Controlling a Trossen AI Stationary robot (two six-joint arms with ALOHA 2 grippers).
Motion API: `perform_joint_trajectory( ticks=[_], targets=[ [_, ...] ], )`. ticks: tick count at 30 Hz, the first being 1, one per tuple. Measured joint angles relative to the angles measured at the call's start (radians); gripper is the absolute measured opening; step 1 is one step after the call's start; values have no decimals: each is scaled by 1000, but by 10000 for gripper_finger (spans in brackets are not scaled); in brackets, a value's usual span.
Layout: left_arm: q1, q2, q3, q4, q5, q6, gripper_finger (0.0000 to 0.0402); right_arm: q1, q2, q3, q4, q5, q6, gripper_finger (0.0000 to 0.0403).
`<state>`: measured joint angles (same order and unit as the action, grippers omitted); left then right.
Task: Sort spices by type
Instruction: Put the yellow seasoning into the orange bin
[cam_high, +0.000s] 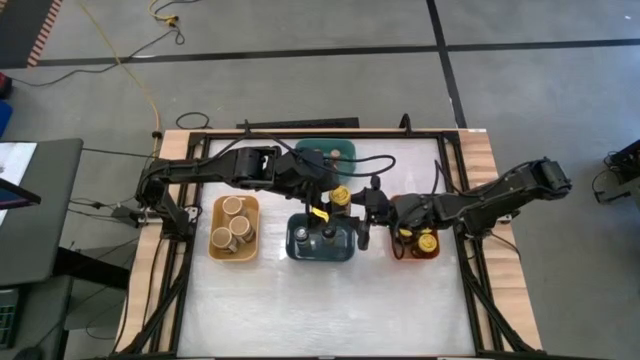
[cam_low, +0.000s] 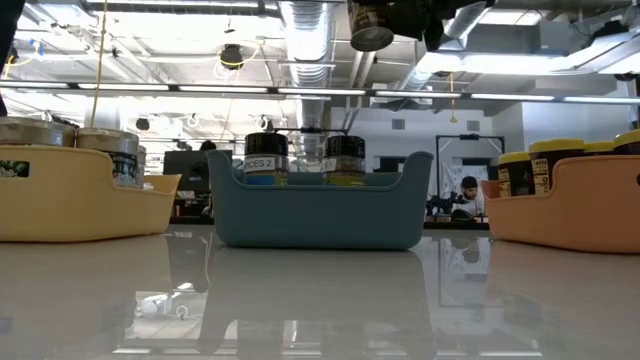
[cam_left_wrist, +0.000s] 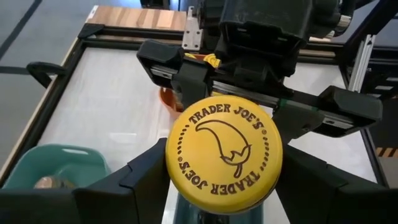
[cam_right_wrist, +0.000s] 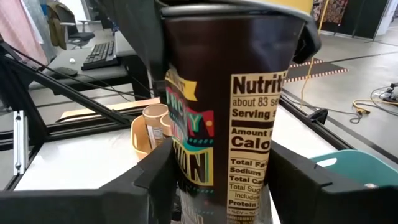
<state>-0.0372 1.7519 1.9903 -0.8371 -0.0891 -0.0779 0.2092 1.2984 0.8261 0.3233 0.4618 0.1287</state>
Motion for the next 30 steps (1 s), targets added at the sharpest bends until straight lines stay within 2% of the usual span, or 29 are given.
perform_joint_trajectory(
  ticks=[12,22,30],
  targets=[
    [0,0,0,-2,2,-105,252,0,0,0,-1,3,4,227],
    [-2,0,0,-5,37,-105,306,0,0,0,-2,6,2,227],
    [-3,0,0,-9,36,-120,313,-2,0,0,-1,6,-6,227]
  ],
)
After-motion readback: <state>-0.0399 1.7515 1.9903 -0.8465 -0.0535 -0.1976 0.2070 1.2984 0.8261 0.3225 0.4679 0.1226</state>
